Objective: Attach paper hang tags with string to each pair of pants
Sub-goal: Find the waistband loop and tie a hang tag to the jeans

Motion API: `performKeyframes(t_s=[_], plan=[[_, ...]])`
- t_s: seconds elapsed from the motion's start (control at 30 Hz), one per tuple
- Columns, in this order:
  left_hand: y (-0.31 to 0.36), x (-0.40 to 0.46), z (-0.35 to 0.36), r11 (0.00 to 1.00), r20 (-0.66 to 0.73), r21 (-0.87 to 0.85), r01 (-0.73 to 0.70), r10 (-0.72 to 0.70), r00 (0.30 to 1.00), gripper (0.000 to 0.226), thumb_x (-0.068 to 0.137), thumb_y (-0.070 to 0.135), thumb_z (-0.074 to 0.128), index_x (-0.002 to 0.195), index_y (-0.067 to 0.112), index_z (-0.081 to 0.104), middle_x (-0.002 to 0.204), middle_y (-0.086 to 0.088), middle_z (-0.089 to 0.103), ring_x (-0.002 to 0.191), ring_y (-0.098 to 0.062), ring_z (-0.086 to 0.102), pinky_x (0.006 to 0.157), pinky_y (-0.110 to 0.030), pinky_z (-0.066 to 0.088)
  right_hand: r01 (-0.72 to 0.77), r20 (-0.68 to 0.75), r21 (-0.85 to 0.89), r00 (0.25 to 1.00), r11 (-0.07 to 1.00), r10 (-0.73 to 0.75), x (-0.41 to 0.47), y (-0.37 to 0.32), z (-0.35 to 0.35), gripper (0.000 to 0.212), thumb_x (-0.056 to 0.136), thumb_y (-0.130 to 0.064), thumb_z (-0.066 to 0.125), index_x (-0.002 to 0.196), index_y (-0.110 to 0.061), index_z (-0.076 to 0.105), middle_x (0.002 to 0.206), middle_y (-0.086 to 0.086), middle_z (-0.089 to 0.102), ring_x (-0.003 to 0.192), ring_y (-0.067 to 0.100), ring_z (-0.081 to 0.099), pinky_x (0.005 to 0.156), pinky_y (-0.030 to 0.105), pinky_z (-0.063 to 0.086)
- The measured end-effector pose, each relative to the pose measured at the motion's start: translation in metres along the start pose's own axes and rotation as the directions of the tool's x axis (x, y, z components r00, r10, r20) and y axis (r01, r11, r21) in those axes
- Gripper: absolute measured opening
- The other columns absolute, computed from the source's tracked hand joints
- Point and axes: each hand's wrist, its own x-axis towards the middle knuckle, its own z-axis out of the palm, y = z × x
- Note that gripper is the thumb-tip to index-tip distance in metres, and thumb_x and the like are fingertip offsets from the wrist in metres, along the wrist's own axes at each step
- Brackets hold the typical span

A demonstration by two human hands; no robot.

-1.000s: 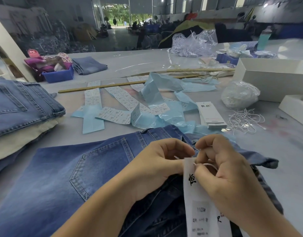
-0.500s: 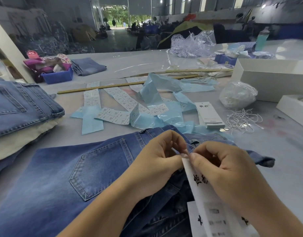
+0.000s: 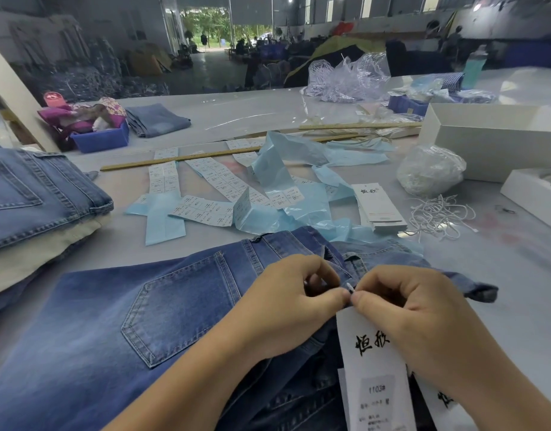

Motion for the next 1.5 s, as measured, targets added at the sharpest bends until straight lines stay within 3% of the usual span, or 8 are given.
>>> performKeyframes(t_s=[0.13,0.27,0.43,0.83,0.93,1.07,1.27,1.5], plan=[[0.003,0.002,-0.001,1.000,0.049,-0.020,0.009,-0.008,0.999,0.010,0.084,0.030,0.071,0.075,0.028,0.066,0.064,0.016,0.061,0.057,0.002,0.051,0.057,-0.016,0.042,-0.016,0.042,-0.045,0.999,0.999,0.018,0.000,0.002,0.001,0.014,0.078,-0.023,0.067,0.064,-0.021,0.066,0.048,-0.007,0.052,0.046,0.003,0.044,0.047,0.014,0.036],[0.005,0.006,-0.008,0.914,0.128,-0.374,0.157,-0.117,0.985,0.008,0.074,0.028,0.067,0.072,0.020,0.065,0.073,-0.002,0.061,0.067,-0.015,0.053,0.069,-0.032,0.043,-0.030,0.062,-0.085,0.997,0.996,0.036,0.002,0.002,0.003,0.014,0.080,-0.022,0.066,0.066,-0.021,0.066,0.048,-0.010,0.054,0.045,0.002,0.046,0.047,0.012,0.038],[0.002,0.004,-0.019,0.796,0.249,-0.554,0.242,-0.119,0.961,0.012,0.075,0.018,0.059,0.072,0.023,0.069,0.067,0.002,0.059,0.060,-0.010,0.050,0.059,-0.020,0.043,0.016,-0.022,-0.111,1.000,0.994,-0.018,0.006,0.003,0.015,0.015,0.078,-0.020,0.069,0.066,-0.021,0.061,0.044,-0.011,0.048,0.044,0.005,0.042,0.045,0.015,0.035],[-0.009,0.005,-0.014,0.969,-0.008,-0.245,0.015,-0.017,1.000,0.012,0.088,0.024,0.063,0.086,0.030,0.073,0.071,-0.015,0.063,0.063,-0.012,0.050,0.064,-0.027,0.043,0.085,-0.073,-0.051,0.993,0.995,-0.089,0.010,0.000,0.023,0.018,0.083,-0.017,0.070,0.067,-0.027,0.069,0.055,-0.013,0.061,0.056,0.005,0.055,0.052,0.010,0.039],[-0.006,0.003,-0.015,0.911,-0.095,-0.412,0.027,-0.073,0.993,0.023,0.095,0.010,0.057,0.080,0.024,0.067,0.065,0.008,0.062,0.055,-0.008,0.047,0.054,-0.017,0.039,0.065,-0.020,-0.001,0.998,0.998,-0.065,0.010,-0.002,0.014,0.011,0.084,-0.031,0.066,0.075,-0.031,0.071,0.059,-0.009,0.065,0.054,0.006,0.058,0.051,0.015,0.043],[0.004,0.001,-0.018,0.764,-0.080,-0.645,0.006,-0.076,0.994,0.008,0.087,0.011,0.055,0.081,0.013,0.060,0.087,-0.005,0.074,0.052,-0.012,0.044,0.052,-0.020,0.040,-0.059,0.187,0.116,0.982,0.991,0.037,0.012,0.000,-0.006,0.019,0.074,-0.041,0.071,0.089,-0.031,0.070,0.069,0.002,0.069,0.059,0.015,0.060,0.055,0.024,0.046],[0.015,0.000,-0.015,0.774,-0.077,-0.633,-0.032,-0.022,0.997,0.009,0.080,0.021,0.056,0.086,0.015,0.061,0.079,-0.004,0.072,0.050,-0.011,0.043,0.052,-0.017,0.041,-0.317,0.424,0.519,0.902,0.794,0.083,0.015,0.002,-0.021,0.015,0.061,-0.016,0.071,0.075,-0.014,0.066,0.059,0.012,0.057,0.038,0.010,0.033,0.037,0.012,0.026],[0.024,-0.001,-0.014,0.812,-0.103,-0.582,-0.047,-0.016,0.995,0.019,0.095,0.007,0.057,0.082,0.017,0.068,0.064,0.004,0.058,0.053,-0.010,0.044,0.053,-0.021,0.040,-0.292,0.379,0.791,0.924,0.537,-0.055,0.012,0.002,-0.029,0.039,0.045,-0.016,0.087,0.077,0.000,0.070,0.067,0.022,0.059,0.043,0.018,0.051,0.041,0.025,0.045]])
